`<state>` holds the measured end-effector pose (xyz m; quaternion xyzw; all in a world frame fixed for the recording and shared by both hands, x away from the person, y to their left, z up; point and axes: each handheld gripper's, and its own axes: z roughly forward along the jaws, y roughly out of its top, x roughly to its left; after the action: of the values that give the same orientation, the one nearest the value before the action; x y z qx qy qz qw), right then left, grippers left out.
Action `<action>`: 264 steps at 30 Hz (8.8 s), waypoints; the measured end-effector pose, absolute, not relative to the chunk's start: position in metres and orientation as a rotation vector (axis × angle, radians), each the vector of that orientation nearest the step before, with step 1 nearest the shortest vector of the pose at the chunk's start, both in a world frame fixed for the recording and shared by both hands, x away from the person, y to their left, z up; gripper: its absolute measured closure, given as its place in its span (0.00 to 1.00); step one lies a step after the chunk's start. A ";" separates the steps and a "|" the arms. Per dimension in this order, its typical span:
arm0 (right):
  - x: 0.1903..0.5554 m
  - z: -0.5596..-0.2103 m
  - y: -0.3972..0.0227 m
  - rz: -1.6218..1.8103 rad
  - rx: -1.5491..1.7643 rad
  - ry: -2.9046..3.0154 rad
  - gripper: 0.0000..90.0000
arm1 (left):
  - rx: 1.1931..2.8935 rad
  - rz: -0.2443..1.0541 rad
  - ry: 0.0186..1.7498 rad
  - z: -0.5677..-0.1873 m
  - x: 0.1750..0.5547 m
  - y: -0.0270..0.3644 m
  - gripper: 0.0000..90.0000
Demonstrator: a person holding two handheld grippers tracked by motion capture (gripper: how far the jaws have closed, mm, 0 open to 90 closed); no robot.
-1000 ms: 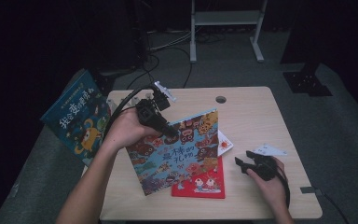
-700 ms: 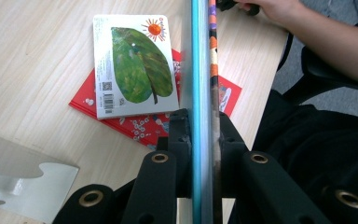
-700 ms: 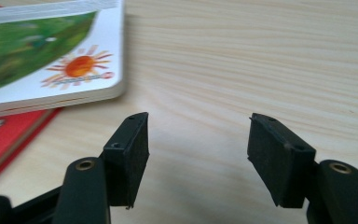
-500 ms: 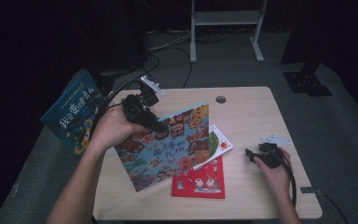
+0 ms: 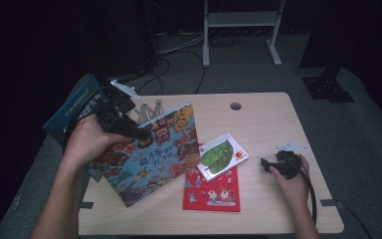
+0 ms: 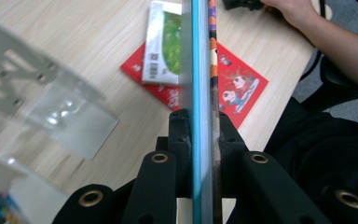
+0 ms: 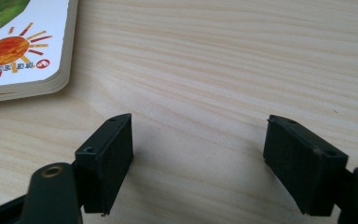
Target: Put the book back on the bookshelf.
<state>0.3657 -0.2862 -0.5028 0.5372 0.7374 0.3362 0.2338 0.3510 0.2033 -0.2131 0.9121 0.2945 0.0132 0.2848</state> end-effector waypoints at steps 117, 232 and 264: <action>0.366 -0.503 -0.288 0.927 1.471 2.030 0.25 | 2.079 0.471 1.505 -0.214 0.372 0.353 0.91; 0.380 -0.484 -0.146 1.164 1.191 2.350 0.32 | 2.320 0.057 0.901 -0.446 0.365 0.173 0.12; 0.288 -0.473 -0.134 1.188 1.030 2.380 0.33 | 2.359 0.004 0.901 -0.460 0.367 0.166 0.12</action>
<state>0.2880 -0.1338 -0.4728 0.3573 0.8257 0.4121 0.1444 0.3667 0.1663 -0.4600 0.8901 0.3400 0.0016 0.3034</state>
